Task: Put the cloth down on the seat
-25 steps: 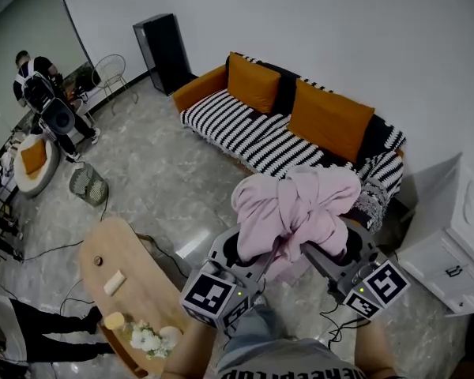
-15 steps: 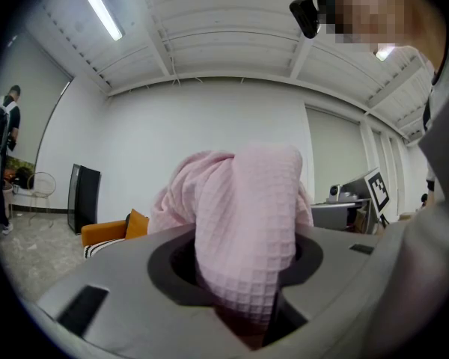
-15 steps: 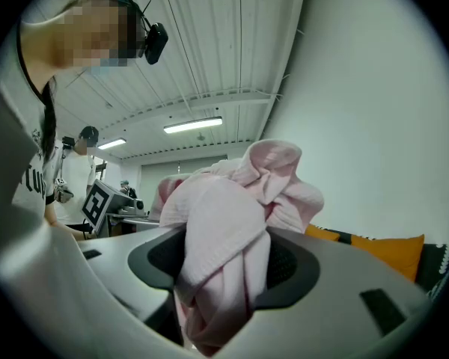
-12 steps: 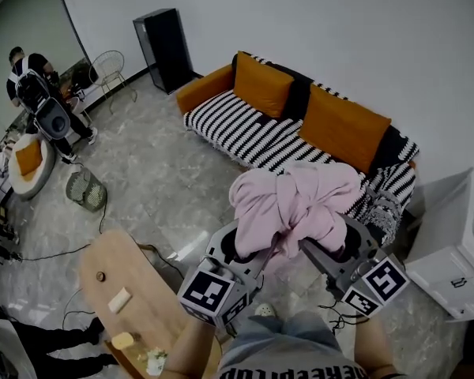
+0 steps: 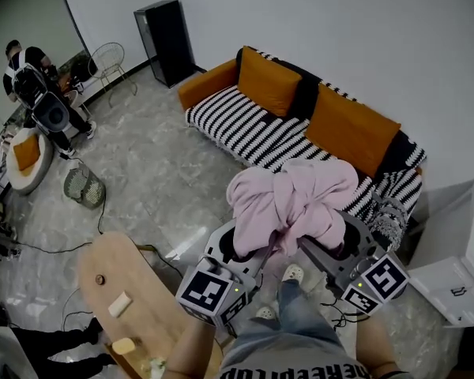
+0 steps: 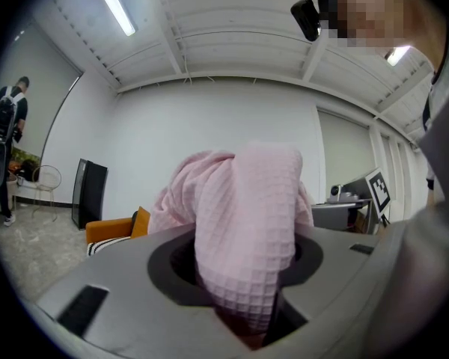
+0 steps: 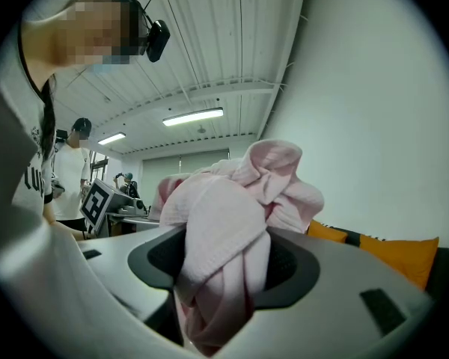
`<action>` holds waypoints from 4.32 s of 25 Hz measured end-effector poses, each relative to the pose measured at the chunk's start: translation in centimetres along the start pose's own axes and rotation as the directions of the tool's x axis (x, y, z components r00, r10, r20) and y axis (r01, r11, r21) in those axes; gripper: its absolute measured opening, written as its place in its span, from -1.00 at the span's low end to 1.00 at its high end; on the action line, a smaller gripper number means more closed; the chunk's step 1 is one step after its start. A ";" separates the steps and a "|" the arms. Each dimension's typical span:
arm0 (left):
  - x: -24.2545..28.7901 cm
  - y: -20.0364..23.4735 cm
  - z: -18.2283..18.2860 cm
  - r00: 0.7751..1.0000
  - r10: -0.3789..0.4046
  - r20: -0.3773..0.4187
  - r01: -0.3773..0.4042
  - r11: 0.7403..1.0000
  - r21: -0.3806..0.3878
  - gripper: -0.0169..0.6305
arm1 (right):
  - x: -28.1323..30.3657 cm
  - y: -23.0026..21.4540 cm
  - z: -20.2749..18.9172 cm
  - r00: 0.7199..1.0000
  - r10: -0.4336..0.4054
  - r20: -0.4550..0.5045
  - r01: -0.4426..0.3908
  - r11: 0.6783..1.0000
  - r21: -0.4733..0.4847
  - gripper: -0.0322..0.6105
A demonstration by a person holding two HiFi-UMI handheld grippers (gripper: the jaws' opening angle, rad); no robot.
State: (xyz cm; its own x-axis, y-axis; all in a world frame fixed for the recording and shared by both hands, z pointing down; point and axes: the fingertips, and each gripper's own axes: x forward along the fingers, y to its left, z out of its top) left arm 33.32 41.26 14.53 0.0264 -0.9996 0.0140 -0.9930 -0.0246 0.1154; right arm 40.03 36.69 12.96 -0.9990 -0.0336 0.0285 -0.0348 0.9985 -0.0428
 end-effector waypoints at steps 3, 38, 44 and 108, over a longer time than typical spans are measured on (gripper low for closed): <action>0.6 0.6 -0.8 1.000 0.005 -0.001 -0.005 1.000 0.005 -0.30 | 0.6 -0.7 -0.9 1.000 0.005 0.007 -0.005 1.000 0.001 -0.04; 27.7 13.8 1.4 0.995 -0.061 -0.079 0.064 0.998 0.028 -0.30 | 13.8 -27.2 0.7 0.998 -0.067 0.016 0.066 0.996 0.065 -0.05; 28.0 21.1 2.6 0.988 -0.121 -0.095 0.126 0.991 0.044 -0.30 | 21.0 -27.0 1.0 0.993 -0.119 0.012 0.118 0.990 0.080 -0.05; 53.3 54.1 4.8 0.873 -0.439 -0.214 0.450 0.893 0.002 -0.30 | 53.1 -49.4 0.8 0.891 -0.453 -0.039 0.453 0.878 0.157 -0.04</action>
State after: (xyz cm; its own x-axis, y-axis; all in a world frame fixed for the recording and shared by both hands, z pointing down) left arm -19.51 -13.47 16.75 0.4833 -0.8579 0.1743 -0.8754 -0.4713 0.1074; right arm -11.33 -14.49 15.80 -0.8730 -0.4804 0.0839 -0.4874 0.8540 -0.1818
